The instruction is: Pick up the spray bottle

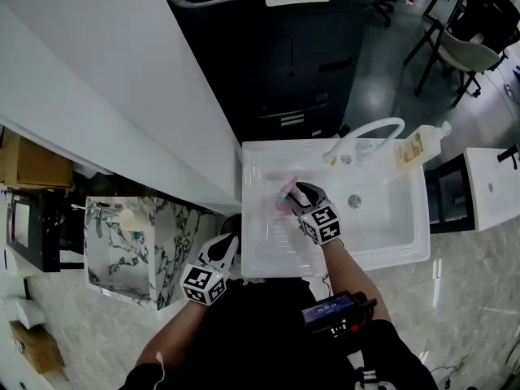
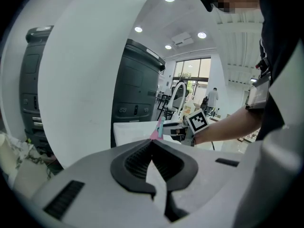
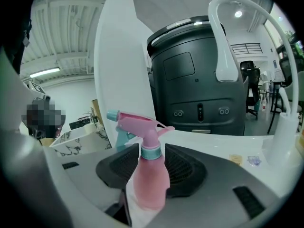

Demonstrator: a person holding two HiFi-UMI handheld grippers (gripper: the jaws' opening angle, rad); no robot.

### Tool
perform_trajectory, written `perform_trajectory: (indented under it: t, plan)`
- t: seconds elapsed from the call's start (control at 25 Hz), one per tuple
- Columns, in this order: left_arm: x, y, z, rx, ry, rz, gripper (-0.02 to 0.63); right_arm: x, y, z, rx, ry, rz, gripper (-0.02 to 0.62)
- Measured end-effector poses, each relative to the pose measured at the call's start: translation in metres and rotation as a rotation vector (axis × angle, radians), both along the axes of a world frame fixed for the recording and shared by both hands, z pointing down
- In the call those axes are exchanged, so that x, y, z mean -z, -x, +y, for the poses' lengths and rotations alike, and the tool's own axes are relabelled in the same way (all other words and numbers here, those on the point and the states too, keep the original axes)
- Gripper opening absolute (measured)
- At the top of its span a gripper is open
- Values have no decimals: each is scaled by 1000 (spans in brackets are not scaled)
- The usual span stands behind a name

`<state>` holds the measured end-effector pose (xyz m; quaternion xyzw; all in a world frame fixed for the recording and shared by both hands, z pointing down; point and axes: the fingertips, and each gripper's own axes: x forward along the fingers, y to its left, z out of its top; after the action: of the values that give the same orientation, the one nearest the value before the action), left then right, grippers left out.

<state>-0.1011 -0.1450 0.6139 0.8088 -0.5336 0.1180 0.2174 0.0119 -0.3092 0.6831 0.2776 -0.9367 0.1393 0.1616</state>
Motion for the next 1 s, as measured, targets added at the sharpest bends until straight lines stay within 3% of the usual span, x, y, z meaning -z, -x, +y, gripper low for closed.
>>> perform_trajectory:
  t: [0.32,1.0]
  plan:
    - [1,7,0,22,0,0,8,3,1,-2,-5,-25,7,154]
    - [7,12,21,-21,-37,39,8,34,-16,30,-76,-58,-8,146]
